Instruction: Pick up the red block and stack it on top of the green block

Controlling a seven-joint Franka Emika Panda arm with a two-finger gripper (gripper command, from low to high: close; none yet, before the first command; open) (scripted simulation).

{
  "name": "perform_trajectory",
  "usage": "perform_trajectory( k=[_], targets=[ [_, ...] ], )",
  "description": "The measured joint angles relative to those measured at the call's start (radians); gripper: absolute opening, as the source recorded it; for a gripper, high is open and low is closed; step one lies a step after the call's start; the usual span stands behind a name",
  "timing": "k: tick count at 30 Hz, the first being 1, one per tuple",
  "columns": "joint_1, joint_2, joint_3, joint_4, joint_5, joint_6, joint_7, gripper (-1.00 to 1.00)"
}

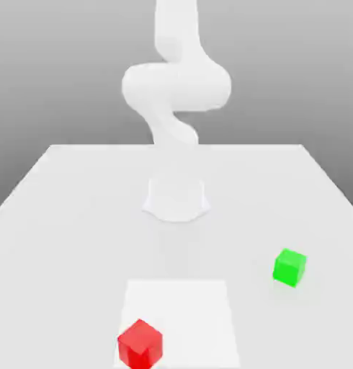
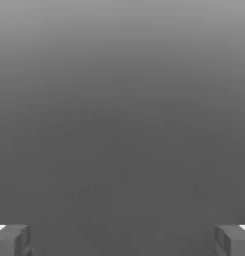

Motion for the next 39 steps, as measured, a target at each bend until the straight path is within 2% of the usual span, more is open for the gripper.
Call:
perform_trajectory(
  k=[9, 15, 21, 27, 31, 32, 39],
  targets=[
    [0.153, 0.333, -0.178, -0.043, 0.112, 0.106, -0.392, 0.00],
    [0.199, 0.554, -0.239, -0.070, 0.195, 0.174, -0.654, 0.00],
    [0.193, 0.762, -0.249, -0.100, 0.223, 0.249, -0.878, 0.00],
    [0.169, 0.946, -0.254, -0.129, 0.160, 0.343, -1.022, 0.00],
    [0.117, 1.086, -0.190, -0.109, 0.229, 0.451, -1.092, 0.00],
    [0.103, 1.112, -0.173, -0.105, 0.242, 0.472, -1.101, -1.00],
    [0.102, 1.114, -0.172, -0.105, 0.242, 0.471, -1.102, -1.00]
  ],
)
